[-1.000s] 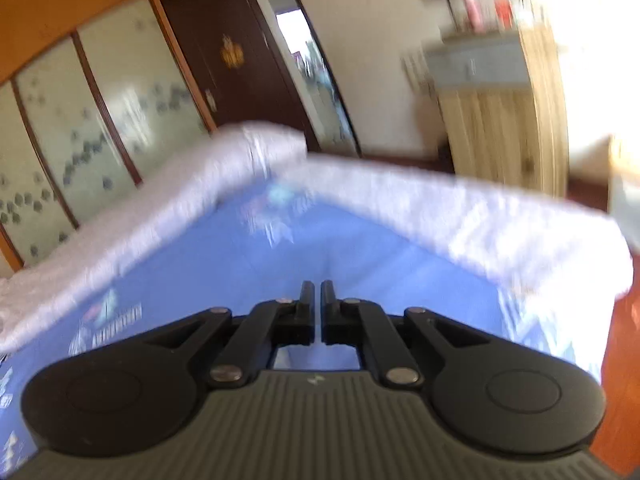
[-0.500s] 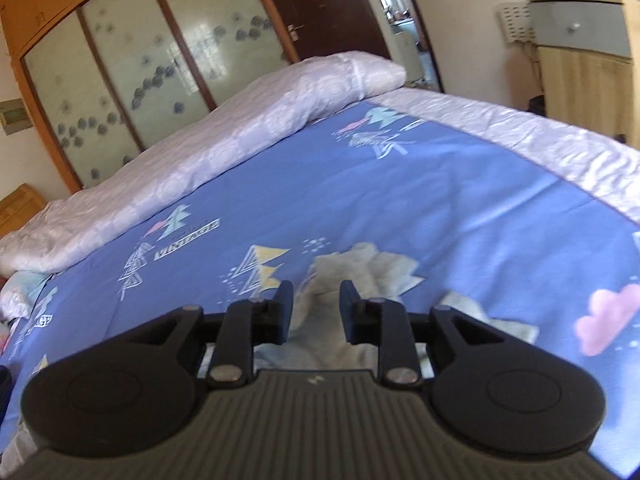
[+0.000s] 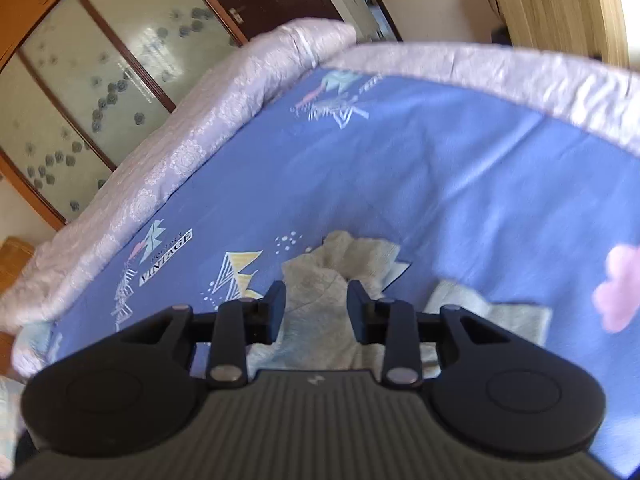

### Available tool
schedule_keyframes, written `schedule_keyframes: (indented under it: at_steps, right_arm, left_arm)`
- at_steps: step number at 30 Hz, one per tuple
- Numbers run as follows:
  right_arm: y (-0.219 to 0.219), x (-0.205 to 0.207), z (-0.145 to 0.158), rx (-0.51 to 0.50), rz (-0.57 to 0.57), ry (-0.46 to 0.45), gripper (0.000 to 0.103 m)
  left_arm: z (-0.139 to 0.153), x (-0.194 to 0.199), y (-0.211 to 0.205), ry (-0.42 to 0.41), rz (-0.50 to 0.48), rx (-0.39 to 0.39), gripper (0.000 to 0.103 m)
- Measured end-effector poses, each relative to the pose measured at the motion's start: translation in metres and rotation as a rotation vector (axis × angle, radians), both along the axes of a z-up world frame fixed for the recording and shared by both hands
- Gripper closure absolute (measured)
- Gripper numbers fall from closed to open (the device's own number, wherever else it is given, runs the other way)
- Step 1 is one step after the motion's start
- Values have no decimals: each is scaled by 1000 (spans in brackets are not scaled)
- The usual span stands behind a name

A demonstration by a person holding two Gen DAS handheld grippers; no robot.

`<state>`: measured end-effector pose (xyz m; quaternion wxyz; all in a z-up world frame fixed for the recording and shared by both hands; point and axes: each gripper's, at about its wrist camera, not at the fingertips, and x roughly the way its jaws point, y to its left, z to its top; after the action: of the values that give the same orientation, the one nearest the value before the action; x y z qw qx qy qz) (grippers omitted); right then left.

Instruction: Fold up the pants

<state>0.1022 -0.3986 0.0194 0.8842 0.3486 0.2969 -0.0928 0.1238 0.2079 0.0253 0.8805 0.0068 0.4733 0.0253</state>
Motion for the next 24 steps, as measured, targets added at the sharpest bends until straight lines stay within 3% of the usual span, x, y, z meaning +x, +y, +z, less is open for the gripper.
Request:
schedule_keyframes:
  at_steps: [1, 3, 6, 8, 9, 12, 15, 17, 18, 19, 22, 24]
  right_arm:
    - [1, 5, -4, 26, 8, 6, 57]
    - [6, 18, -14, 82, 26, 33, 54]
    - [12, 43, -36, 138, 49, 92, 54]
    - [12, 64, -50, 171, 75, 138, 93]
    - [13, 72, -51, 178, 73, 155, 99]
    - [19, 95, -17, 144, 94, 52, 99]
    - [30, 123, 28, 136, 128, -90, 98]
    - [42, 145, 51, 104, 155, -153, 87]
    - [47, 156, 55, 92, 189, -152, 56]
    - [50, 166, 58, 76, 236, -128, 37]
    - [47, 165, 60, -88, 192, -123, 41]
    - [29, 155, 45, -110, 137, -111, 42]
  left_arm:
    - [-4, 4, -1, 20, 2, 4, 81]
    - [-2, 3, 0, 16, 25, -11, 87]
    - [22, -1, 6, -40, 62, -31, 89]
    - [48, -4, 16, -116, 98, -27, 89]
    - [62, -3, 24, -148, 119, -41, 89]
    - [101, 7, 47, -238, 179, -75, 89]
    - [123, 28, 59, -301, 238, -46, 89]
    - [117, 48, 65, -282, 283, -26, 88]
    - [107, 59, 66, -243, 307, -6, 88]
    - [97, 68, 67, -201, 324, 11, 88]
    - [62, 83, 66, -97, 335, 29, 88]
    - [45, 84, 64, -73, 336, 39, 88]
